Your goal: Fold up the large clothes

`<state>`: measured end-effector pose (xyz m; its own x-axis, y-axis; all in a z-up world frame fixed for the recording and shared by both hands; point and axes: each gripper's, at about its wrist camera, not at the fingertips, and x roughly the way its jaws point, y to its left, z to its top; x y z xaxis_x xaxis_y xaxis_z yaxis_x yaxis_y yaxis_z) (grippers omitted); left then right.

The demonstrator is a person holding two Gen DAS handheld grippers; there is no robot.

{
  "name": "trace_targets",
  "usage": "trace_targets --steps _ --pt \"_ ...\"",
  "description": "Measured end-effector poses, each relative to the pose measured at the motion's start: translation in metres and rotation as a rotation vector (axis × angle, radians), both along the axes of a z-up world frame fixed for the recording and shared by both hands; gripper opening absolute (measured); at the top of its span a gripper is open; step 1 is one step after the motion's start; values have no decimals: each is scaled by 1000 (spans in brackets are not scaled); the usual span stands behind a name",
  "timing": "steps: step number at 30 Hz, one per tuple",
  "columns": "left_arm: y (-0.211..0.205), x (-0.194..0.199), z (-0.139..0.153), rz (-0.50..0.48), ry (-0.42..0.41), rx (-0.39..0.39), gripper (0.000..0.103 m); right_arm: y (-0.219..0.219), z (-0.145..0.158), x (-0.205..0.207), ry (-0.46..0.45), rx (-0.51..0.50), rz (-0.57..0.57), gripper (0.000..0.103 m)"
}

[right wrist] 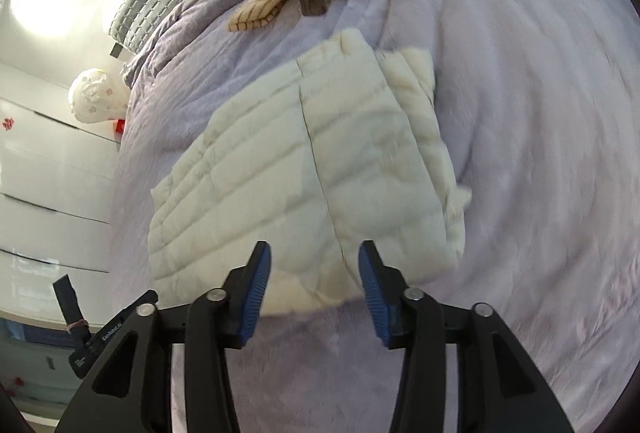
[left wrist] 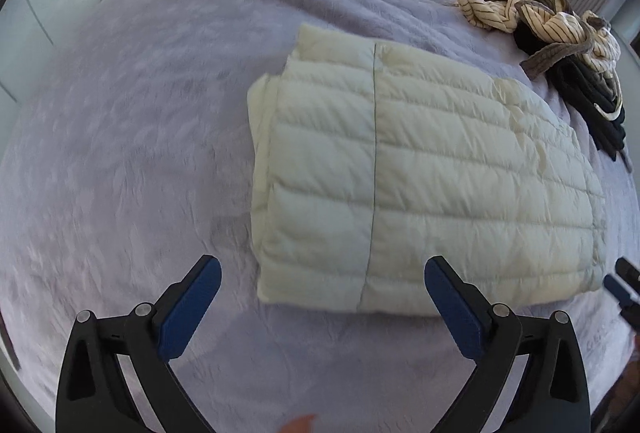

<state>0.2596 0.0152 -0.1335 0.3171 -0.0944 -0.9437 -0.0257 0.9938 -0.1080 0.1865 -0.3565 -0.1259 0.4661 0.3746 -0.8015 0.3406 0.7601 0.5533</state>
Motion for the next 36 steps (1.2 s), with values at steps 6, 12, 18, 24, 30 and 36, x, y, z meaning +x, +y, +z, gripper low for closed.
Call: trace_targets --steps 6,12,18,24,30,36 --pt "10 -15 -22 64 72 -117 102 3 -29 -19 36 97 -43 85" --pt "21 -22 -32 103 74 -223 102 1 -49 -24 28 207 -109 89" --pt "34 -23 -50 182 110 -359 102 -9 -65 -23 6 362 -191 89" --pt "48 -22 -69 253 124 -471 102 -14 -85 -15 -3 477 -230 89" --pt "47 1 -81 293 76 -582 102 -22 -100 -3 -31 531 -241 89" --pt "51 30 -94 363 20 -574 102 -32 -128 15 -55 651 -287 89"
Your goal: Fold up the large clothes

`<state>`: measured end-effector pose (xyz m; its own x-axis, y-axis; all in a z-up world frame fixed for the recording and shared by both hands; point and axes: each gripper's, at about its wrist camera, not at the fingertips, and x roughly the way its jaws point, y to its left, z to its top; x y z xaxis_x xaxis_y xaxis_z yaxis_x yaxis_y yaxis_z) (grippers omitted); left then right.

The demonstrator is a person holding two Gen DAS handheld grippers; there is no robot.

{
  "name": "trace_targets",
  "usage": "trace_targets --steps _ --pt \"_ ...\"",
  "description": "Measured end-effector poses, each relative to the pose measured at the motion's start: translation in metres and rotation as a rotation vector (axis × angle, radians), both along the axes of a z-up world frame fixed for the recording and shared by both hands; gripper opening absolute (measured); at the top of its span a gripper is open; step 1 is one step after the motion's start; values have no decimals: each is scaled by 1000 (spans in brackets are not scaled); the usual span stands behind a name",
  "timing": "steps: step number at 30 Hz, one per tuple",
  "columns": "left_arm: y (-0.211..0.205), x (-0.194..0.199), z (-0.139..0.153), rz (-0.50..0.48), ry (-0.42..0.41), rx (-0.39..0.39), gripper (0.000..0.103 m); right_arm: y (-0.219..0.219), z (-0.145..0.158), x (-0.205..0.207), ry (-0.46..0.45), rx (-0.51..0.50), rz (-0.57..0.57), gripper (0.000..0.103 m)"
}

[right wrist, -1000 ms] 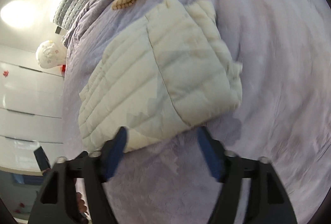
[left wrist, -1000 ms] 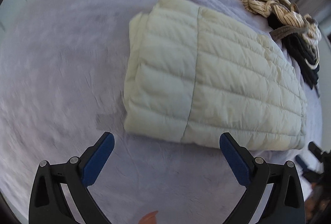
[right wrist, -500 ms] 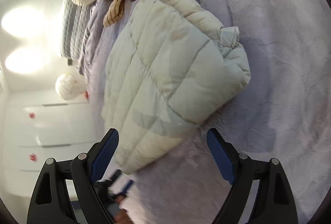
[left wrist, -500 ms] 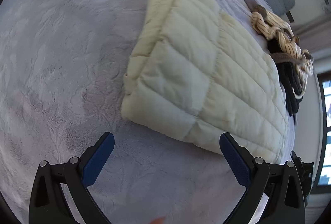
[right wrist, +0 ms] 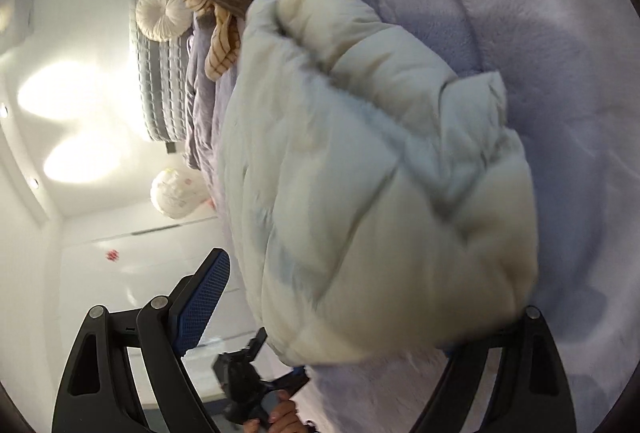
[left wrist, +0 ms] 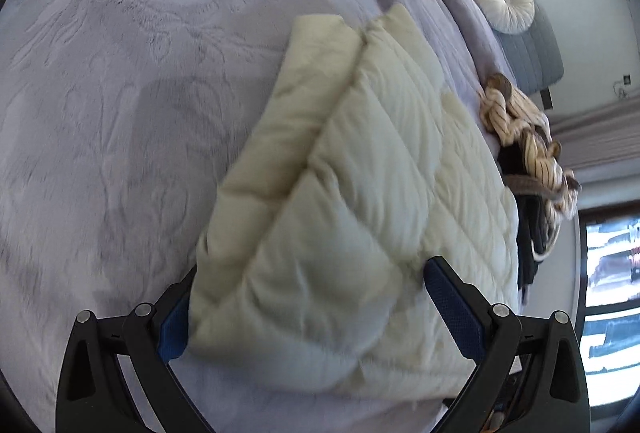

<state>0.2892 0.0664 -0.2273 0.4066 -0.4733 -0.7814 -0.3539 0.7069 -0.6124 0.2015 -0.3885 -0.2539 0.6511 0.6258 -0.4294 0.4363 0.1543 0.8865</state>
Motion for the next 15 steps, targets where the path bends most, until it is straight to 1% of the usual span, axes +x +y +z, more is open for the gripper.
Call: trace_targets --steps 1,2,3,4,5,6,7,8,9,12,15 --pt "0 3 -1 2 -4 5 101 0 -3 1 0 11 -6 89" --pt "-2 7 -2 1 -9 10 94 0 -5 3 -1 21 -10 89" --pt "-3 10 -1 -9 -13 18 86 1 -6 3 3 26 -14 83" --pt "-2 10 -1 -20 -14 11 67 1 -7 3 11 29 -16 77" --pt "-3 13 -1 -35 -23 -21 48 1 -9 2 22 35 -13 59" --pt "-3 15 1 -40 -30 -40 43 1 -10 2 24 46 -14 41" --pt "-3 14 5 -49 -41 -40 37 2 -12 0 15 79 -20 36" --pt "-3 13 10 -63 -56 -31 33 2 -11 -1 6 93 -24 30" --pt "-6 14 16 -78 -70 -21 32 3 -9 -1 -5 95 -24 27" --pt "-4 7 34 -110 -111 -11 31 5 0 -2 -41 102 -22 24" --pt "3 -7 50 -140 -137 -26 31 7 10 -9 -72 111 -12 23"
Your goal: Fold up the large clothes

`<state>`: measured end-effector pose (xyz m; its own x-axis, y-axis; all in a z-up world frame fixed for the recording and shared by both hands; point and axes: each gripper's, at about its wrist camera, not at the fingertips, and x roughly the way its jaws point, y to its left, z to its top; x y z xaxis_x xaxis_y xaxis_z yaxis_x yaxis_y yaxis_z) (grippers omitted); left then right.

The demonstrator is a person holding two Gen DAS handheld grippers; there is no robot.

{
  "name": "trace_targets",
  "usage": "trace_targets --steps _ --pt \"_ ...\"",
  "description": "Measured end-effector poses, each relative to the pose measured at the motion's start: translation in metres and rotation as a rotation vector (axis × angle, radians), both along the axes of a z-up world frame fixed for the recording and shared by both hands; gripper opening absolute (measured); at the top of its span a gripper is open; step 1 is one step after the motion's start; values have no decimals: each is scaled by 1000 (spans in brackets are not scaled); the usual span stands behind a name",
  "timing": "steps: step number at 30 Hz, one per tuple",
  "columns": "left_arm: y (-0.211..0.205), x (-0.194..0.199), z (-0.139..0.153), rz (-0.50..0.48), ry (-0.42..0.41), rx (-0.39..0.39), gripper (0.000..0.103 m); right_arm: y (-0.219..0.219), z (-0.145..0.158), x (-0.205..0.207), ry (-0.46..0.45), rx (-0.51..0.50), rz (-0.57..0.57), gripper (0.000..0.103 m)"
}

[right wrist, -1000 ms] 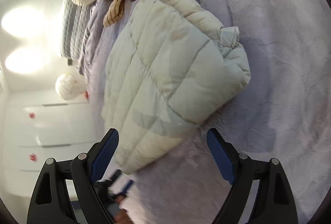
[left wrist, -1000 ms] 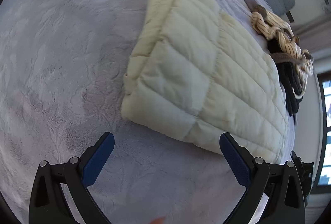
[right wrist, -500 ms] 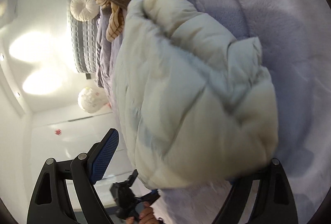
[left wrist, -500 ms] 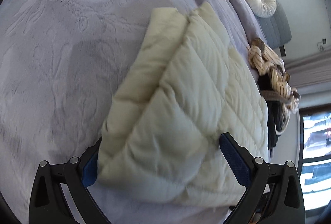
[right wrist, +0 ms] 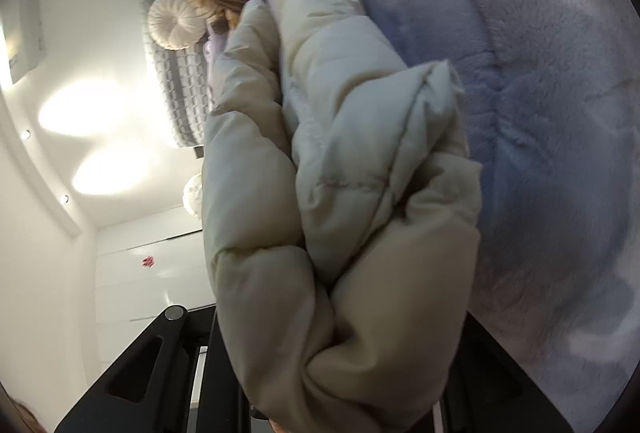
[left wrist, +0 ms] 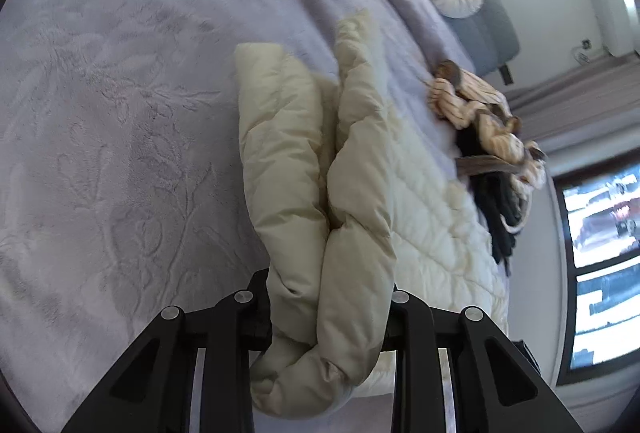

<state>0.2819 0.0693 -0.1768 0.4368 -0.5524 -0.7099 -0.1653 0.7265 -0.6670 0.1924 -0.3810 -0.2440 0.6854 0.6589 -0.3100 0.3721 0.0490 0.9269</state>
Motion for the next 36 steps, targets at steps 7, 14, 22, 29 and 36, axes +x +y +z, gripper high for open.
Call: trace_targets --steps 7,14,22,29,36 --pt "11 -52 25 -94 9 9 31 7 16 -47 2 19 11 24" --pt "20 -118 22 -150 81 34 31 7 16 -109 49 50 2 24" --pt "26 -149 -9 -179 178 116 35 12 0 -98 152 6 -6 27" --pt "28 -148 -7 -183 216 202 62 5 11 -65 211 -65 14 43" --pt "33 -152 5 -192 222 345 78 2 30 -59 290 -145 50 71"
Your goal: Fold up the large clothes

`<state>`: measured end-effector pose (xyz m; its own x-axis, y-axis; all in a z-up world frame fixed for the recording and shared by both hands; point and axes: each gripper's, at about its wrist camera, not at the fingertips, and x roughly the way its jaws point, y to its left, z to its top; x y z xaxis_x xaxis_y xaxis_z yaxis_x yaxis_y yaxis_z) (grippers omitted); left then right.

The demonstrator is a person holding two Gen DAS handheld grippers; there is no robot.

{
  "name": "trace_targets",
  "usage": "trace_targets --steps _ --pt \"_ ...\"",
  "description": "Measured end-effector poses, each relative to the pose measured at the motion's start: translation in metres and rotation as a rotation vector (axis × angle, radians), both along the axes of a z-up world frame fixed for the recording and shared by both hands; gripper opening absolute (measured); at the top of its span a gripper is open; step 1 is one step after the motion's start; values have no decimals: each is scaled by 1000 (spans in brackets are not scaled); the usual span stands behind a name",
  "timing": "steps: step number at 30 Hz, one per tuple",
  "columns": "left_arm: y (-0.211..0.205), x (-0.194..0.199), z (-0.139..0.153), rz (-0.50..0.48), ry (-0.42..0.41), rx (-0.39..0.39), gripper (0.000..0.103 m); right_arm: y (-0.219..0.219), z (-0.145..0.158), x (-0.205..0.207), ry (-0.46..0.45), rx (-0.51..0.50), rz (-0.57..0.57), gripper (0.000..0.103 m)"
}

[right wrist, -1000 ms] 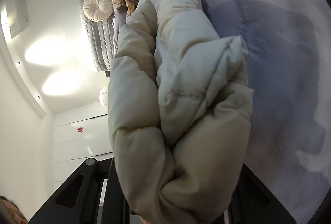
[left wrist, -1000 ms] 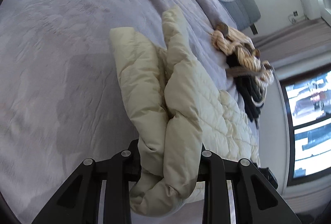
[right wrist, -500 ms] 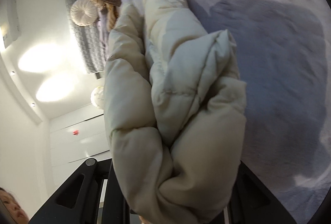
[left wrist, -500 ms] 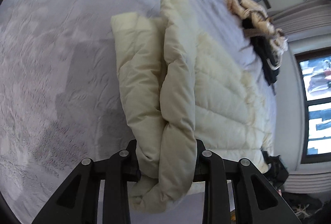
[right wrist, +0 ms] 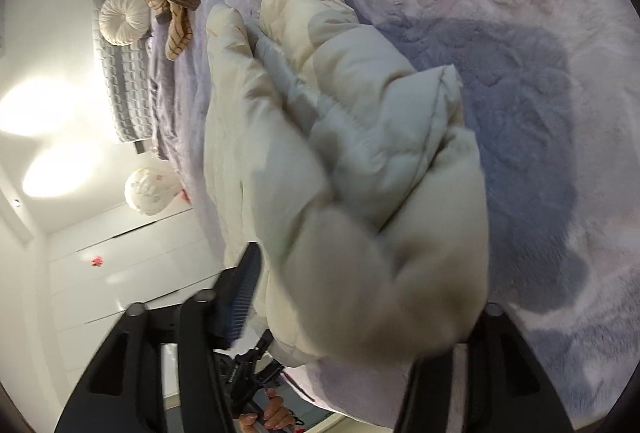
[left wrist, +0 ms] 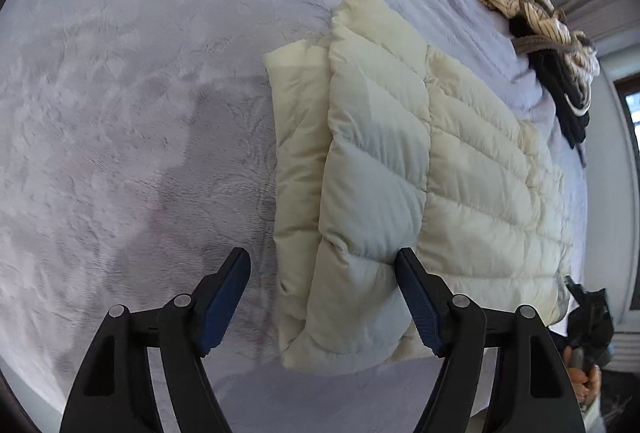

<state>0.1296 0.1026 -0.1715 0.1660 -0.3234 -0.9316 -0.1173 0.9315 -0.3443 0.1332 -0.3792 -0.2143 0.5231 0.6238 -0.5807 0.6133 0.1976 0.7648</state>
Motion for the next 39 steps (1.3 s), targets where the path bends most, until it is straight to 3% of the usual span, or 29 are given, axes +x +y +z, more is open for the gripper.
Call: trace_targets --steps 2,9,11,20,22,27,31,32,33,34,35,36,39 --pt "-2 0 6 -24 -15 44 89 5 12 0 21 -39 45 81" --pt "-3 3 21 -65 -51 75 90 36 46 24 49 -130 221 83" --pt "0 6 24 -62 -56 57 103 52 54 10 43 -164 298 86" --pt "25 27 20 -47 -65 -21 103 131 90 11 -57 -354 647 87" --pt "28 35 9 -35 -45 -49 103 138 98 -12 -80 -401 684 87" --pt "33 53 -19 19 3 -179 103 144 111 12 -139 -550 697 87" --pt "30 63 -32 2 5 -222 103 137 109 31 -148 -618 657 85" --pt "28 65 -35 -8 5 -244 103 137 110 35 -145 -637 649 74" --pt "28 67 -38 -25 4 -279 103 136 107 39 -134 -658 643 53" --pt "26 69 -39 -34 1 -291 103 134 103 44 -121 -672 639 42" --pt "24 71 -40 -47 -4 -304 103 134 101 49 -114 -679 633 21" --pt "22 72 -41 -55 -6 -315 103 136 99 51 -116 -680 631 11" --pt "17 76 -48 -76 4 -345 103 144 95 62 -164 -712 668 10"
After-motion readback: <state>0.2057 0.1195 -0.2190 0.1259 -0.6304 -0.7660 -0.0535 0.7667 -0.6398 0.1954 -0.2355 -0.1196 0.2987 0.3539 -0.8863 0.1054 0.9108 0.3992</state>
